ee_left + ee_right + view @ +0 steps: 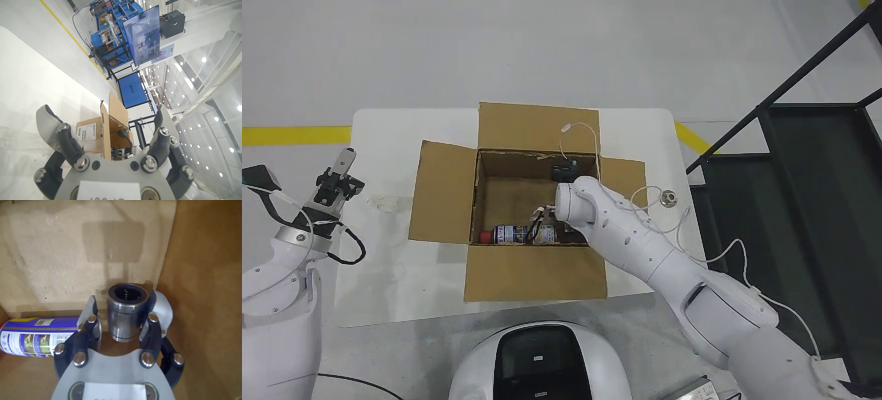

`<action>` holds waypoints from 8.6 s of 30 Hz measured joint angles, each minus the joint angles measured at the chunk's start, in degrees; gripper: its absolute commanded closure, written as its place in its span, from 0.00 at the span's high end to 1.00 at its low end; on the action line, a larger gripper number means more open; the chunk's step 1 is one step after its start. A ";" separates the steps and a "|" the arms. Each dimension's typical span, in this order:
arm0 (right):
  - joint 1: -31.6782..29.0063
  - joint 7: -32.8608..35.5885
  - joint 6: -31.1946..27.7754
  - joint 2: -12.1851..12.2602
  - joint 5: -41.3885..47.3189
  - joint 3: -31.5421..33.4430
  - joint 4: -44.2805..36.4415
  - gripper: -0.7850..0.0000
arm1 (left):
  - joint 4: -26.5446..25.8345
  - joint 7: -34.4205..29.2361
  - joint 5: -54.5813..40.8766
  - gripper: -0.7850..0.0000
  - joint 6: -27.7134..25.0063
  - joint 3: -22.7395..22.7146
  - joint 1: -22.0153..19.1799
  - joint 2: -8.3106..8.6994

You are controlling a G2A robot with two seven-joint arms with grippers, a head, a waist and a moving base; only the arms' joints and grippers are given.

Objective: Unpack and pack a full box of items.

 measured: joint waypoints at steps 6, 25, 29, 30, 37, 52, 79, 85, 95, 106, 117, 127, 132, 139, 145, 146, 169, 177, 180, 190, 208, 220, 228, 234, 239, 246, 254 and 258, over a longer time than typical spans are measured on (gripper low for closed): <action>-0.63 -0.53 -0.19 -0.27 -0.35 0.49 -0.04 0.00 | 0.00 0.00 0.00 1.00 0.00 0.00 0.00 0.00; -9.66 1.09 -4.57 4.73 -8.17 10.65 -23.10 0.00 | 0.00 0.00 0.00 1.00 0.00 0.00 0.00 0.00; -13.71 0.01 -8.67 6.24 -8.37 15.23 -30.71 0.00 | 0.00 0.00 0.00 1.00 0.00 0.00 0.00 0.00; -14.66 -0.34 -9.68 6.53 -8.10 16.37 -32.14 0.00 | 0.00 0.00 0.00 1.00 0.00 0.00 0.00 0.00; -19.99 -3.18 -15.09 8.18 -7.72 23.42 -36.74 0.00 | 0.00 0.00 0.00 1.00 0.00 0.00 0.00 0.00; -34.05 -16.03 -31.23 10.63 -1.62 37.32 -46.85 0.00 | 0.00 0.00 0.00 1.00 0.00 0.00 0.00 0.00; -40.75 -31.34 -49.51 11.58 -0.66 42.33 -46.99 0.00 | 0.00 0.00 0.00 1.00 0.00 0.00 0.00 0.00; -47.47 -40.72 -60.97 12.57 -0.07 49.32 -45.95 0.00 | 0.00 0.00 0.00 1.00 0.00 0.00 0.00 0.00; -54.48 -50.53 -64.28 13.11 0.09 56.83 -43.12 0.00 | 0.00 0.00 0.00 1.00 0.00 0.00 0.00 0.00; -54.64 -50.37 -64.18 13.07 1.65 56.80 -42.91 0.00 | 0.00 0.00 0.00 1.00 0.00 0.00 0.00 0.00; -55.84 -67.81 -67.94 13.20 -9.34 60.14 -36.19 0.00 | 0.00 0.00 0.00 1.00 0.00 0.00 0.00 0.00; -55.40 -92.36 -69.89 13.15 -26.93 59.71 -19.99 0.00 | 0.00 0.00 0.00 1.00 0.00 0.00 0.00 0.00; -53.18 -92.00 -72.53 13.04 -25.19 58.71 -14.10 0.00 | 0.00 0.00 0.00 1.00 0.00 0.00 0.00 0.00; -53.25 -92.03 -72.32 13.04 -25.27 58.75 -14.54 0.00 | 0.00 0.00 0.00 1.00 0.00 0.00 0.00 0.00; -53.21 -91.96 -72.20 13.05 -25.41 58.73 -14.66 0.00 | 0.00 0.00 0.00 1.00 0.00 0.00 0.00 0.00; -53.11 -91.84 -71.87 13.05 -25.88 58.60 -14.87 0.00 | 0.00 0.00 0.00 1.00 0.00 0.00 0.00 0.00; -29.00 -120.59 -64.41 11.41 -44.62 47.86 30.02 0.00 | 0.00 0.00 0.00 1.00 0.00 0.00 0.00 0.00; -24.55 -120.97 -59.02 9.94 -43.54 45.99 38.53 0.00 | 0.00 0.00 0.00 1.00 0.00 0.00 0.00 0.00; -23.94 -120.93 -57.51 9.55 -42.89 45.65 40.35 0.00 | 0.00 0.00 0.00 1.00 0.00 0.00 0.00 0.00; -22.56 -117.82 -57.26 8.49 -40.31 44.85 42.75 0.00 | 0.00 0.00 0.00 1.00 0.00 0.00 0.00 0.00; -23.62 -120.30 -61.88 8.56 -38.43 43.80 42.01 1.00 | 0.00 0.00 0.00 1.00 0.00 0.00 0.00 0.00; -27.85 -130.52 -60.32 12.29 -43.52 45.02 30.37 1.00 | 0.00 0.00 0.00 1.00 0.00 0.00 0.00 0.00; -39.22 -119.89 -62.51 14.15 -41.86 48.34 5.12 1.00 | 0.00 0.00 0.00 1.00 0.00 0.00 0.00 0.00; -50.18 -104.83 -60.87 14.88 -37.37 52.45 -16.83 1.00 | 0.00 0.00 0.00 1.00 0.00 0.00 0.00 0.00; -54.75 -97.28 -60.45 15.05 -34.68 54.22 -27.94 1.00 | 0.00 0.00 0.00 1.00 0.00 0.00 0.00 0.00; -54.73 -97.26 -60.48 15.05 -34.64 54.21 -27.91 1.00 | 0.00 0.00 0.00 1.00 0.00 0.00 0.00 0.00; -54.73 -97.26 -60.48 15.05 -34.64 54.21 -27.91 1.00 | 0.00 0.00 0.00 1.00 0.00 0.00 0.00 0.00; -54.62 -95.48 -59.11 15.29 -36.38 54.90 -29.27 1.00 | 0.00 0.00 0.00 1.00 0.00 0.00 0.00 0.00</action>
